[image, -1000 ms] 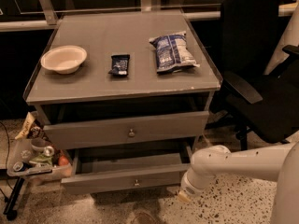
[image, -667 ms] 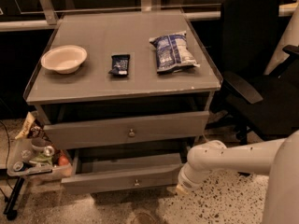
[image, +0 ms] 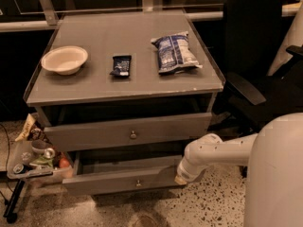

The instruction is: Close middle drawer

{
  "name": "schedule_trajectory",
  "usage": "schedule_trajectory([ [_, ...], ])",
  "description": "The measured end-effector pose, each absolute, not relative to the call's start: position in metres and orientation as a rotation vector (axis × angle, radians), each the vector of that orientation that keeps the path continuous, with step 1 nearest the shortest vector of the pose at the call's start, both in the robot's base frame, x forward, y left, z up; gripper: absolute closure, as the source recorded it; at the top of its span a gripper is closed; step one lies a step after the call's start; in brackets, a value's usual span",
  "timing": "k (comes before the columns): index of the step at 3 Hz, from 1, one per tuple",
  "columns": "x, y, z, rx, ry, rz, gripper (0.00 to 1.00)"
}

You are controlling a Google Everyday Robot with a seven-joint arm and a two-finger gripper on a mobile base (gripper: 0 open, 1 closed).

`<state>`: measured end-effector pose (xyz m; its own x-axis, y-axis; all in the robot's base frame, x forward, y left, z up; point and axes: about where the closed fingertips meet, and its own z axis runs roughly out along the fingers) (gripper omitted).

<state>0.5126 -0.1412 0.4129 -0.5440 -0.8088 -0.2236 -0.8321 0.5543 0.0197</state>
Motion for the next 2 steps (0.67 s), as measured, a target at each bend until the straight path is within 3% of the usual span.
schedule_trajectory([
  [1, 0.527, -0.1395, 0.4075, -1.383, 2.589, 0.165, 1.0],
  [2, 0.5271, -0.1395, 0.4075, -1.384, 2.589, 0.165, 0.81],
])
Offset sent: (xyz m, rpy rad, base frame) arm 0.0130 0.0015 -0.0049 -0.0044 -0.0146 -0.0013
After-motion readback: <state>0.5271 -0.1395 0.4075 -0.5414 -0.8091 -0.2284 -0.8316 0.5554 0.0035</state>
